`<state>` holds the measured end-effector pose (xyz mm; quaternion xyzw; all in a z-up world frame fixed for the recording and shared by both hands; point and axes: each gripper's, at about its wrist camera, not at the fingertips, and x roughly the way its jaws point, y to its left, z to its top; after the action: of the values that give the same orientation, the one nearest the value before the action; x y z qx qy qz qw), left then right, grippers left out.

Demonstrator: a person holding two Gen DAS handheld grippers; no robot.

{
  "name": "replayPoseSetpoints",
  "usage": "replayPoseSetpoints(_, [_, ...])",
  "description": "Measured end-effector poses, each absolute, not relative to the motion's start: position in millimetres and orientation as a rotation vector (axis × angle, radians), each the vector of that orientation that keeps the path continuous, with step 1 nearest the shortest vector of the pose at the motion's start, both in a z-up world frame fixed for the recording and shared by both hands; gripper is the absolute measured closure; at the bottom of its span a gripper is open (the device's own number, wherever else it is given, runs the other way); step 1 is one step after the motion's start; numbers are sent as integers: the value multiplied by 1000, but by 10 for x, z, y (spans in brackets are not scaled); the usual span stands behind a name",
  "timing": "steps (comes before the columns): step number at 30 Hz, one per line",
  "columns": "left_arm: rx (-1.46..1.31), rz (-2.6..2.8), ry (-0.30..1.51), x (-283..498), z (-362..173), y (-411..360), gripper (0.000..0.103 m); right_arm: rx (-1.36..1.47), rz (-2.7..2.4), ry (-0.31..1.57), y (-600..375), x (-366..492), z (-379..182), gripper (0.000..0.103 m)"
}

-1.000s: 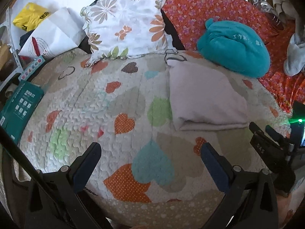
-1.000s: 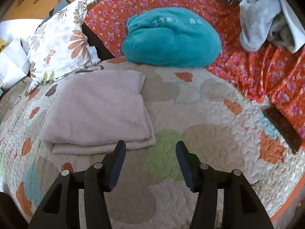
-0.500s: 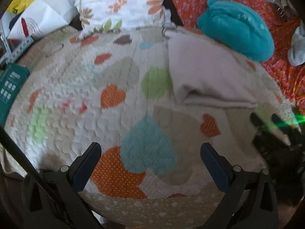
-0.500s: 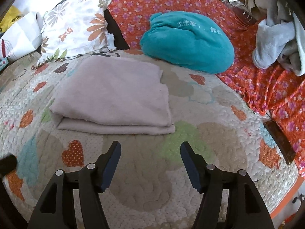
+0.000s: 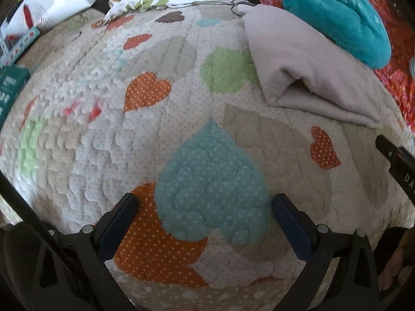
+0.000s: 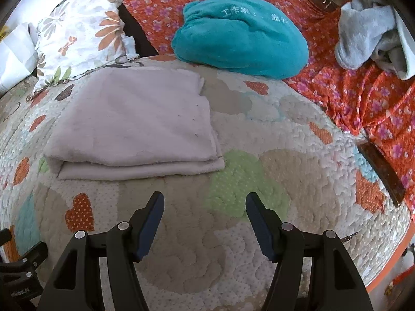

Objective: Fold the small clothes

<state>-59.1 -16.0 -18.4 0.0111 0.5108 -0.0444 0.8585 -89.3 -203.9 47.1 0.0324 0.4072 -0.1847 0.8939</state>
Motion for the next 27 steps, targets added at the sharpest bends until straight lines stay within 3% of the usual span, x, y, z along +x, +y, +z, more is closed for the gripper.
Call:
replayPoseSetpoints(13, [-23,-73,1103,-603,-69,-110,0,53,-380,808,-2021,-926,521,33])
replayPoseSetpoints(23, [59,-36,889,-951,635,-204,0,87,-370,785,-2020,-1016,601,33])
replayPoseSetpoints(27, [52,-75,894,-985,733,-238,0,96,-372,774,-1997,-1096,639,30])
